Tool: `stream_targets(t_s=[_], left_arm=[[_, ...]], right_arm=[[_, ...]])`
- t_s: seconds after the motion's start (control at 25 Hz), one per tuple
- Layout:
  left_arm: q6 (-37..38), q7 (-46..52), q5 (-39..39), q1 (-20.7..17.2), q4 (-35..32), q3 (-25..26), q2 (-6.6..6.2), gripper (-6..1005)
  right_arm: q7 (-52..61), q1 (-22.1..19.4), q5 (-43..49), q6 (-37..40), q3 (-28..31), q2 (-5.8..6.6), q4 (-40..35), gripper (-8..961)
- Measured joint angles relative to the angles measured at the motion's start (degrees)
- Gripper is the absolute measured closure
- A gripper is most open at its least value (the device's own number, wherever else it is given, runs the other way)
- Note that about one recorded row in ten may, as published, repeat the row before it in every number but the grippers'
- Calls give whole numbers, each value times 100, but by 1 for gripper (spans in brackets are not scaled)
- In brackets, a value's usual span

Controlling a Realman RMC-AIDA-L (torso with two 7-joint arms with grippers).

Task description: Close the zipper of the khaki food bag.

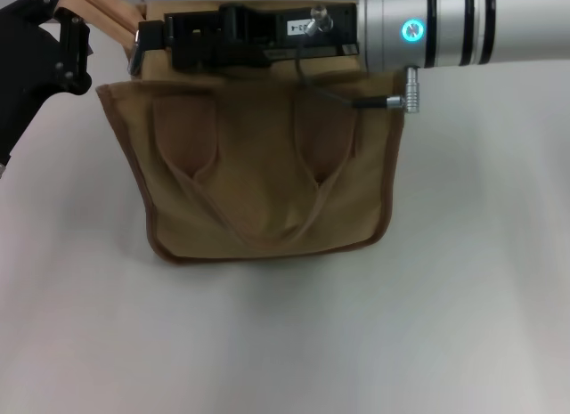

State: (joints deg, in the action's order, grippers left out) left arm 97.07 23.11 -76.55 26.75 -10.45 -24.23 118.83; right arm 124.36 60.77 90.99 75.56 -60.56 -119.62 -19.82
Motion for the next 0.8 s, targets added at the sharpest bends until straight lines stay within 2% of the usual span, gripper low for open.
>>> stream_targets(t_s=[0.8], left_arm=[[321, -24, -41, 129, 46, -140, 28, 976]], right_arm=[[172, 220, -24, -502, -347, -27, -3, 225]])
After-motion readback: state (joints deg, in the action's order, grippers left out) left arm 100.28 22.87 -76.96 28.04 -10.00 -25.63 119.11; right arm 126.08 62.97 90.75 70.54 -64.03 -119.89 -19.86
